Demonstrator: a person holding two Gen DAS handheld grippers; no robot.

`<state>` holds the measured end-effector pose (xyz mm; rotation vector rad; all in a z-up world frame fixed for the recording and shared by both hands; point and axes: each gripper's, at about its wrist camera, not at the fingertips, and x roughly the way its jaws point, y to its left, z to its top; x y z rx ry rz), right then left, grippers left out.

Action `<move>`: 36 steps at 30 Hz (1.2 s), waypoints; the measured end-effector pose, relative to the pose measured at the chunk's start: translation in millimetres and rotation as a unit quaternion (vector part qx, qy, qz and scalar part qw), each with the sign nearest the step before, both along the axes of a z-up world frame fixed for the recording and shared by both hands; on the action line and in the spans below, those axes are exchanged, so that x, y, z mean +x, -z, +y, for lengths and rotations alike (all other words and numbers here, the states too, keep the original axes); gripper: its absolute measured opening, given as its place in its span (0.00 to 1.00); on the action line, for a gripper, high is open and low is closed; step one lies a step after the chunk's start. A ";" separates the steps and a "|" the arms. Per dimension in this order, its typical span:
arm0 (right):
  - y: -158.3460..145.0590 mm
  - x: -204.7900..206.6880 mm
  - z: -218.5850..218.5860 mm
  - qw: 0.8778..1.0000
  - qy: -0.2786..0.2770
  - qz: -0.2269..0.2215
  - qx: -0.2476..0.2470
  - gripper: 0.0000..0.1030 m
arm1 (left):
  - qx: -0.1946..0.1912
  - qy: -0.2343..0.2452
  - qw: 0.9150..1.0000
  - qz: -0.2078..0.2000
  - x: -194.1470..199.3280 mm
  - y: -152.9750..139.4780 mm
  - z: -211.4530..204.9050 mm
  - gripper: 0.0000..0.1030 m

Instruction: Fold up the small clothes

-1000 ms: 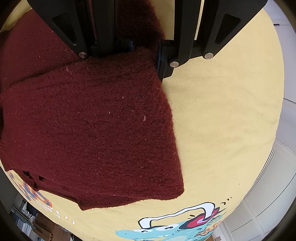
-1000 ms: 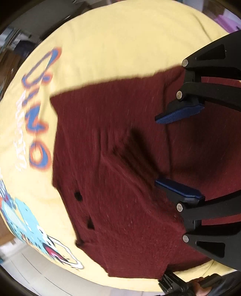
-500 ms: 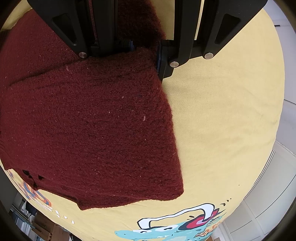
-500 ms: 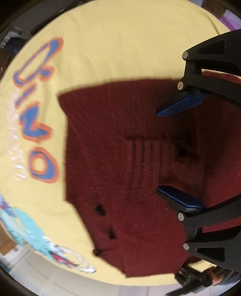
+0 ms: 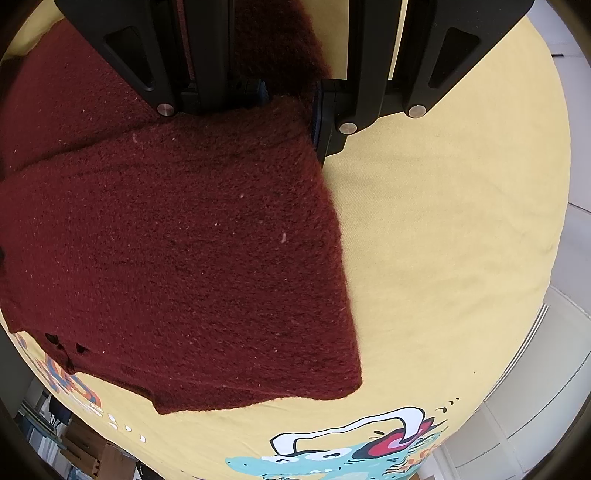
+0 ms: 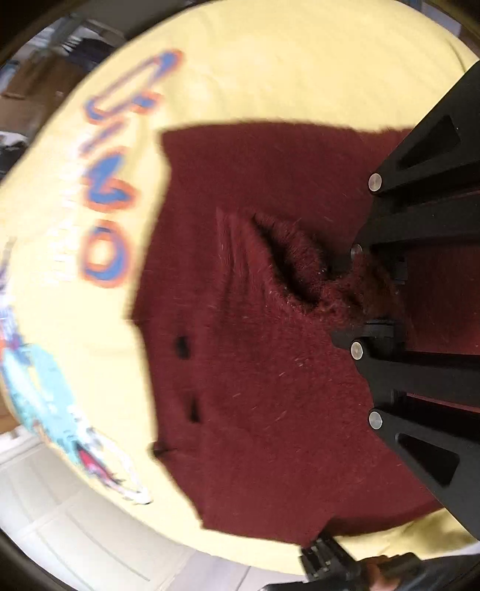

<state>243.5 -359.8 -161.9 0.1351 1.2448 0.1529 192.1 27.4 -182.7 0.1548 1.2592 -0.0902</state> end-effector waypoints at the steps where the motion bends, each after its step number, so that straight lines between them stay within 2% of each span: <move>1: -6.3 -0.7 -3.6 1.000 0.004 -0.016 -0.005 0.10 | 0.000 -0.001 1.000 -0.001 -0.6 -1.0 -0.6 0.15; 4: -10.9 4.4 -7.5 0.999 0.002 -0.032 -0.037 0.10 | 0.003 0.000 1.000 -0.002 -1.1 -1.8 -1.5 0.15; 9: 32.3 11.0 -3.5 0.998 0.000 0.014 -0.060 0.12 | 0.008 -0.002 1.000 -0.001 0.3 -0.5 -4.3 0.15; 10: 37.7 9.1 -5.2 0.998 0.001 0.012 -0.062 0.14 | 0.011 -0.002 1.000 -0.001 0.9 0.0 -4.8 0.16; 12: 39.2 5.3 -8.3 0.998 0.014 0.000 -0.065 0.26 | 0.019 -0.001 1.000 -0.005 0.9 3.1 -6.7 0.17; 14: 37.7 5.2 -12.1 0.997 0.030 -0.004 -0.076 0.58 | 0.028 0.002 1.000 -0.010 -1.7 6.1 -9.7 0.18; 16: 38.3 4.4 -15.8 0.995 0.045 -0.008 -0.089 0.76 | 0.039 -0.005 0.999 -0.014 -3.7 4.7 -9.9 0.28; 17: 35.5 3.8 -18.4 0.995 0.051 -0.010 -0.086 0.76 | 0.042 -0.011 0.999 -0.014 -4.5 4.4 -7.0 0.31; 20: 24.5 -10.5 -29.8 0.995 0.060 -0.023 -0.071 0.80 | 0.027 -0.039 0.999 -0.017 -8.6 -8.8 3.6 0.54; 22: 11.4 -24.3 -31.0 0.995 0.062 -0.040 -0.071 0.84 | 0.021 -0.051 0.998 -0.027 -13.1 -19.0 10.0 0.76; 24: -0.6 -28.1 -24.2 0.995 0.058 -0.055 -0.065 0.88 | 0.010 -0.063 0.997 -0.035 -19.6 -31.5 16.6 0.83; 26: -11.7 -34.0 -16.4 0.995 0.049 -0.069 -0.060 1.00 | 0.005 -0.064 0.997 -0.050 -26.1 -46.1 16.6 0.95; 27: -17.4 -35.9 -10.0 0.994 0.040 -0.078 -0.058 1.00 | 0.005 -0.057 0.996 -0.062 -28.3 -53.2 12.3 0.99; 29: -24.0 -38.5 6.4 0.994 0.024 -0.089 -0.058 1.00 | 0.005 -0.041 0.996 -0.085 -29.6 -67.8 -1.9 0.99; 32: -24.7 -37.7 33.1 0.994 0.003 -0.096 -0.058 1.00 | -0.025 -0.022 0.994 -0.104 -27.0 -80.5 -26.2 0.99; 34: -18.5 -34.9 50.2 0.994 -0.010 -0.091 -0.060 1.00 | -0.032 -0.011 0.994 -0.108 -22.2 -77.1 -43.4 0.99; 36: -9.8 -30.5 59.6 0.995 -0.016 -0.092 -0.047 1.00 | -0.036 -0.001 0.995 -0.094 -15.8 -66.0 -58.9 0.99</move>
